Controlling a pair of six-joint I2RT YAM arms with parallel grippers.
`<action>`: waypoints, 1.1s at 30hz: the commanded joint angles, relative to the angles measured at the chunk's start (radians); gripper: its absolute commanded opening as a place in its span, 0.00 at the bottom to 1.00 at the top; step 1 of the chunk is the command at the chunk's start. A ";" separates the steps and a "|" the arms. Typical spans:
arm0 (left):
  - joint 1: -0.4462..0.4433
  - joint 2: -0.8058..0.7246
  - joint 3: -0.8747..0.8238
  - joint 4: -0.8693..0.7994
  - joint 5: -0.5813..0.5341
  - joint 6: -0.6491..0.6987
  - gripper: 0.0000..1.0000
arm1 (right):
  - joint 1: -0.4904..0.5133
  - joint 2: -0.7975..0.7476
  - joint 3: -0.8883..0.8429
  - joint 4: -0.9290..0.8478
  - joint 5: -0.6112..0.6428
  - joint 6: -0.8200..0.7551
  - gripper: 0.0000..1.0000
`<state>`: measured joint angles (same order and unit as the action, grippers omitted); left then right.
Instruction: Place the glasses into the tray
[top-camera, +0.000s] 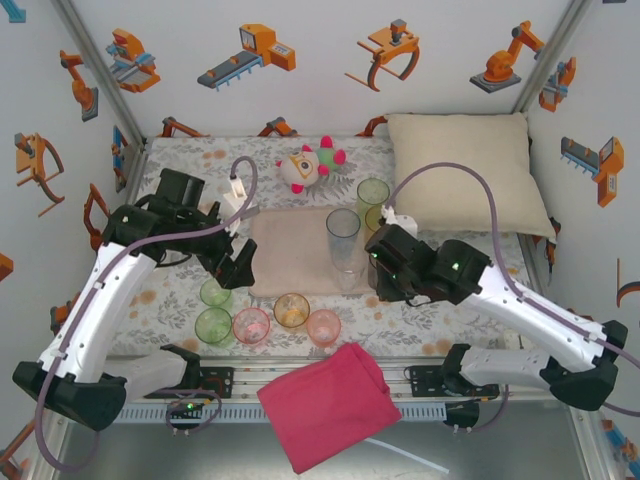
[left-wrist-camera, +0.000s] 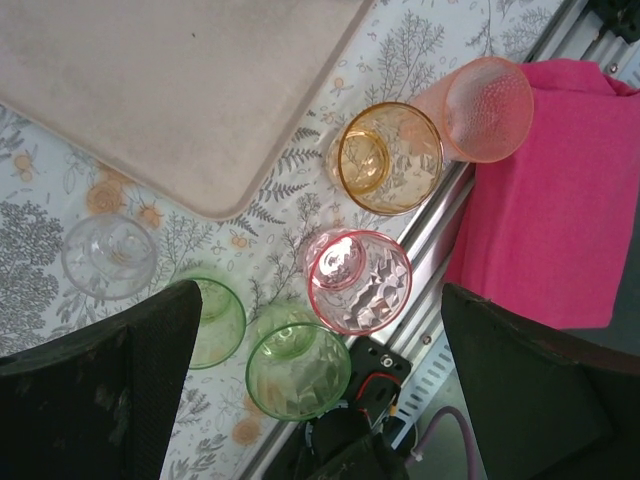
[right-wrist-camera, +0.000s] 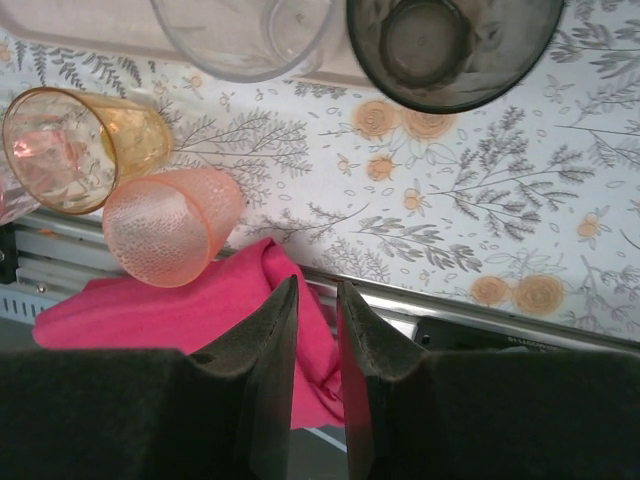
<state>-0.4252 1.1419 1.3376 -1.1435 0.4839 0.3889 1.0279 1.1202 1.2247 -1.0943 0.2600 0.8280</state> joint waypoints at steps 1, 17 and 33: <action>-0.007 -0.014 -0.017 0.004 0.029 -0.004 0.97 | 0.041 0.026 -0.013 0.079 -0.019 0.030 0.26; -0.184 0.181 -0.040 0.173 -0.053 -0.043 0.98 | 0.068 -0.389 -0.223 -0.014 0.112 0.321 0.25; -0.312 0.219 -0.209 0.399 -0.166 -0.100 1.00 | 0.069 -0.329 -0.172 -0.003 0.048 0.142 0.25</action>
<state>-0.7319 1.3659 1.1439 -0.7887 0.3267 0.3080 1.0931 0.8165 1.0286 -1.1065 0.3000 1.0061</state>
